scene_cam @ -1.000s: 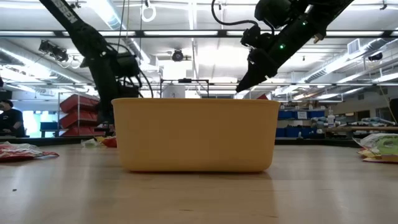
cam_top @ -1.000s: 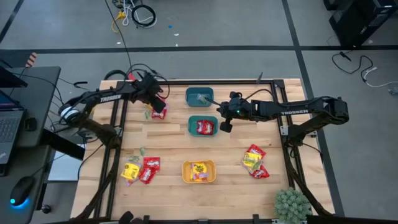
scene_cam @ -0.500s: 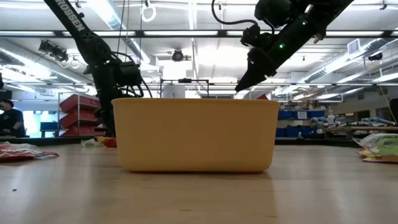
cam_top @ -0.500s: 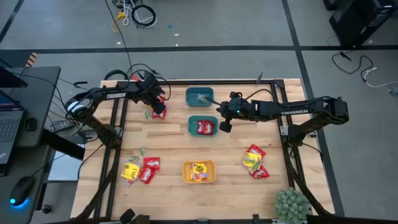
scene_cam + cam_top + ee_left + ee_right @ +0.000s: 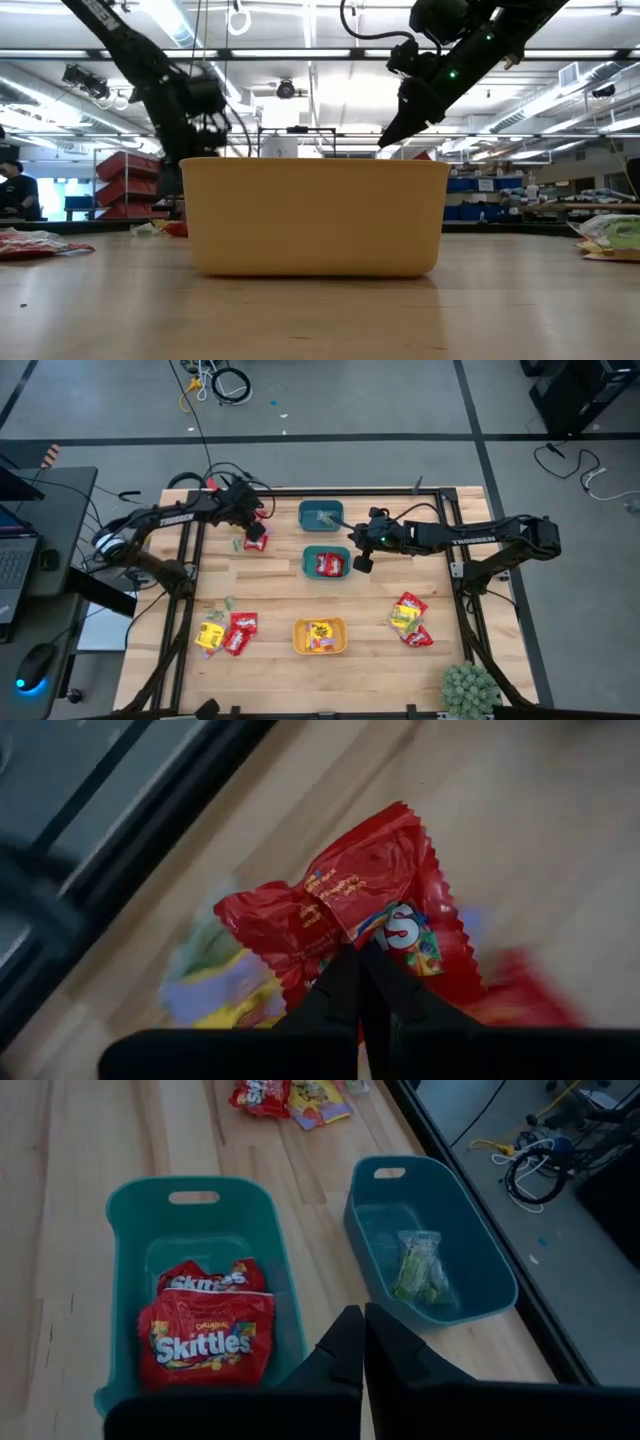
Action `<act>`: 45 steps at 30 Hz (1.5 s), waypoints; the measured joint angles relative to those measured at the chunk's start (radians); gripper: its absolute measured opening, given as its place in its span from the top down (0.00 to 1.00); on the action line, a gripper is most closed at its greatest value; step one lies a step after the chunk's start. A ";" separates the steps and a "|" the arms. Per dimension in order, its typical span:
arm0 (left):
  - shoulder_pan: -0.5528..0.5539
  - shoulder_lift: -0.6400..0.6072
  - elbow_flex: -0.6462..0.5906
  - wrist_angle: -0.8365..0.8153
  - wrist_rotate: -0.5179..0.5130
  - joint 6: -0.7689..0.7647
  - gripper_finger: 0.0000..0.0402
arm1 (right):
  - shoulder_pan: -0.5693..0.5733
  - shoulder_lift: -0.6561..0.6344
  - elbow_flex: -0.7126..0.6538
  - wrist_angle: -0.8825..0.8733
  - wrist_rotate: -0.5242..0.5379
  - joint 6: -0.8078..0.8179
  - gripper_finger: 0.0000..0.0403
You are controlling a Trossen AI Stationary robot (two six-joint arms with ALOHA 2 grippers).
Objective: Sort candy
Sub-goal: Put the red candy into the green bin
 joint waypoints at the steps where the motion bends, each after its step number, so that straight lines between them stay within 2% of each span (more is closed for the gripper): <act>1: -0.016 -0.020 0.001 0.004 0.033 0.000 1.00 | -0.001 0.000 0.000 0.000 0.000 -0.002 1.00; 5: -0.130 -0.075 0.001 0.054 0.197 0.057 1.00 | -0.005 -0.011 0.000 -0.001 0.000 -0.009 1.00; 7: -0.212 -0.079 0.002 0.106 0.245 0.075 1.00 | -0.008 -0.017 0.000 0.002 0.001 -0.016 1.00; 11: -0.380 -0.056 0.051 0.178 0.249 0.092 1.00 | -0.017 -0.033 0.000 0.001 0.001 -0.020 1.00; 14: -0.487 -0.015 0.119 0.173 0.217 0.109 1.00 | -0.026 -0.042 0.000 -0.001 0.001 -0.022 1.00; 19: -0.590 0.112 0.234 0.125 0.173 0.190 1.00 | -0.047 -0.044 0.000 -0.004 0.001 -0.027 1.00; 23: -0.617 0.236 0.323 0.059 0.103 0.284 1.00 | -0.063 -0.044 0.000 -0.015 0.002 -0.028 1.00; 28: -0.620 0.365 0.432 -0.031 0.064 0.348 1.00 | -0.070 -0.044 0.000 -0.027 0.002 -0.032 1.00; 35: -0.620 0.465 0.512 -0.140 0.037 0.375 0.98 | -0.070 -0.044 0.000 -0.028 0.002 -0.042 1.00; 39: -0.627 0.478 0.514 -0.175 -0.003 0.393 0.92 | -0.070 -0.044 0.000 -0.030 0.002 -0.042 1.00; 45: -0.627 0.475 0.514 -0.184 -0.038 0.359 0.76 | -0.070 -0.044 0.000 -0.030 0.002 -0.039 1.00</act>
